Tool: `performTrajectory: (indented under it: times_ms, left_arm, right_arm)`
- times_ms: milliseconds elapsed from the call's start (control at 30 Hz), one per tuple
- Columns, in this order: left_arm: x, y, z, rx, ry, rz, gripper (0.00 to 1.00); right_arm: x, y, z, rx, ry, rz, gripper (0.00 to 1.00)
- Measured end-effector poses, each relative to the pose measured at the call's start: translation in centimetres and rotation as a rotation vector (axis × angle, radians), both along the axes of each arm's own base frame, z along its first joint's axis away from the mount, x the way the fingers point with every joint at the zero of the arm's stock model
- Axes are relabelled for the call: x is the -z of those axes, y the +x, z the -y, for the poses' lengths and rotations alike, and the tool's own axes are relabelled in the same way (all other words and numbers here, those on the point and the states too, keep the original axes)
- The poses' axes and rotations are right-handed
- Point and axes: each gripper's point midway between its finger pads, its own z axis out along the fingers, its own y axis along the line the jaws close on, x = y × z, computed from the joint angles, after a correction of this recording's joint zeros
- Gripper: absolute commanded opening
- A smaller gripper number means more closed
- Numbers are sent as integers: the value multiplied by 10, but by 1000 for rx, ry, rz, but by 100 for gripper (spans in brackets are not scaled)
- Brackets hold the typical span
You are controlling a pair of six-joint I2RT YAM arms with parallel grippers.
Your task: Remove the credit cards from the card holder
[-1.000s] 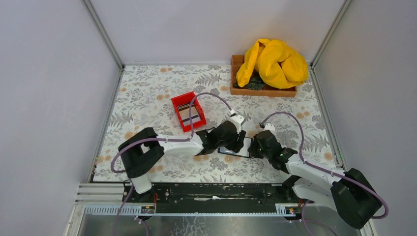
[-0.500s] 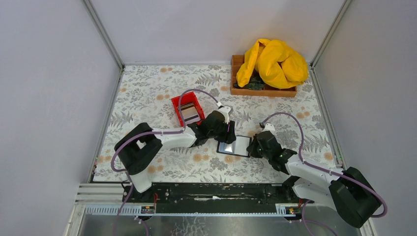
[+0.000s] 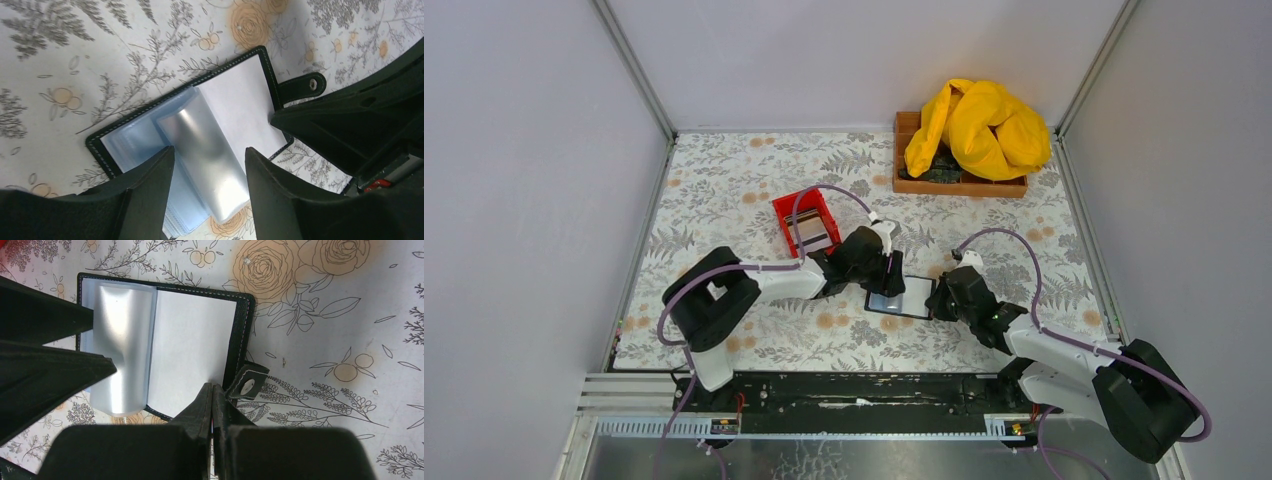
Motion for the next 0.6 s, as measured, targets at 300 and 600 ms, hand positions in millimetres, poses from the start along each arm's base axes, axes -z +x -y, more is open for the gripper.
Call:
performTrajectory:
  times_ms: [300, 600]
  left_arm:
    - [-2, -12, 14, 72, -62, -41, 62]
    - [-14, -30, 36, 159, -133, -25, 65]
  right_arm:
    - [0, 0, 0, 0, 0, 0, 0]
    - [0, 0, 0, -1, 0, 1, 0]
